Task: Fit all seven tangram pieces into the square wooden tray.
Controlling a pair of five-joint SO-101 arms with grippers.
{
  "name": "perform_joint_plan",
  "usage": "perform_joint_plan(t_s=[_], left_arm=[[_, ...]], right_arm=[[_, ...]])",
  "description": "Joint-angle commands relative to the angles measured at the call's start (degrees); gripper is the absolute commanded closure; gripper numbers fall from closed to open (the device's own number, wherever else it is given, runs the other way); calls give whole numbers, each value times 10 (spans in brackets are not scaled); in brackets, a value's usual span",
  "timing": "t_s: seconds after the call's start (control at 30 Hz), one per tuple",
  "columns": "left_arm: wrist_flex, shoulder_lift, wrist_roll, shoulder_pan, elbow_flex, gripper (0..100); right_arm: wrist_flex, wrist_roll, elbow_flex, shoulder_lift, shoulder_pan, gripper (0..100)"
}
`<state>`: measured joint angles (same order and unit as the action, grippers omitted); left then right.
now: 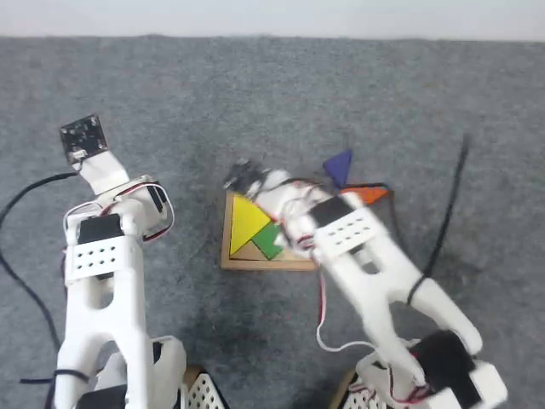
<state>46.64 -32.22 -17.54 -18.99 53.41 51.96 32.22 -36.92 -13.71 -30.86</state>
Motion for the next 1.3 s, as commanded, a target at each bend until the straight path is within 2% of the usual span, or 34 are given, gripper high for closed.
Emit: perform_joint_plan(t_s=[0.0,0.07,0.17,0.27,0.43,0.77,1.03,1.27], left_arm=[[-14,-25,-4,-1,-5,873],[-14,-26,-4,-1,-5,873],[-14,-25,-4,1,-5,873],[-14,-25,-4,2,-5,873],[-14,-23,-4,2,-4,873],[-15,-26,-4,2,7,873],[-15,-24,-4,2,7,873],[-15,-23,-4,2,7,873]], right_arm=[[4,-67,29,-31,85,935],[2,-112,49,-20,121,935],[1,-141,69,11,145,935],[0,-149,80,42,142,906],[-28,-143,91,87,119,787],[-74,-154,158,154,121,778],[-92,-280,280,280,125,778],[-76,-403,378,368,170,775]])
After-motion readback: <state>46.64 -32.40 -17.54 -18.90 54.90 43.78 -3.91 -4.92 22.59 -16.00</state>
